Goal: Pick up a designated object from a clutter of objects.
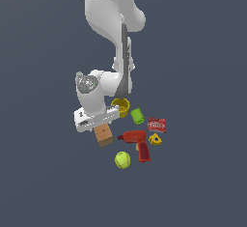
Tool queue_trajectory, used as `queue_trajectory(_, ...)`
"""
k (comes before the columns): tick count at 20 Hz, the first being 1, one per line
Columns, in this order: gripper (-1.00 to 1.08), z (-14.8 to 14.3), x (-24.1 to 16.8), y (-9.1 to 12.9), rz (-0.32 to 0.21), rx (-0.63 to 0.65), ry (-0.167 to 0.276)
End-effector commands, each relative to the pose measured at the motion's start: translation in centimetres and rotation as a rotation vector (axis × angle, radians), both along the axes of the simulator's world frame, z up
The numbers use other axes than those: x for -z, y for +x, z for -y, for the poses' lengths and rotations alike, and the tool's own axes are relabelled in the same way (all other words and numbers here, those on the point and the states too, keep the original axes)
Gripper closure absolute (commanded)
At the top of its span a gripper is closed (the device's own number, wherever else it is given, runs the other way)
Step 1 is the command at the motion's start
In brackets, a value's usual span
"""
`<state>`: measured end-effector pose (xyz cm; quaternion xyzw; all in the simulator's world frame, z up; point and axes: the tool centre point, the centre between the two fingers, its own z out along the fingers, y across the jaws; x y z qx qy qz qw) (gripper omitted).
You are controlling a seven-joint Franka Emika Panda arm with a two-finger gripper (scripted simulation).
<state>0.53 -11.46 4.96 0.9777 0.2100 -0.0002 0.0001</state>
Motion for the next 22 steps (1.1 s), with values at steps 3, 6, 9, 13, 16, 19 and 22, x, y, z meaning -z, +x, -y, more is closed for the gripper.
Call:
queue_trajectory(3, 1.08, -0.1, -0.6, 0.0, 0.001, 0.0, 0.0)
queue_trajectory(6, 1.08, -0.3, -1.6, -0.2, 0.001, 0.0, 0.0)
queue_trajectory(9, 1.08, -0.6, -3.0, -0.3, 0.001, 0.0, 0.0)
queue_trajectory(13, 1.08, -1.1, -5.6, -0.7, 0.001, 0.0, 0.0)
queue_trajectory(16, 1.08, -1.6, -8.1, -0.9, 0.001, 0.0, 0.0)
queue_trajectory(19, 1.08, -2.2, -11.1, -1.3, 0.001, 0.0, -0.001)
queue_trajectory(22, 1.08, -2.8, -14.4, -1.6, 0.0, 0.001, -0.001)
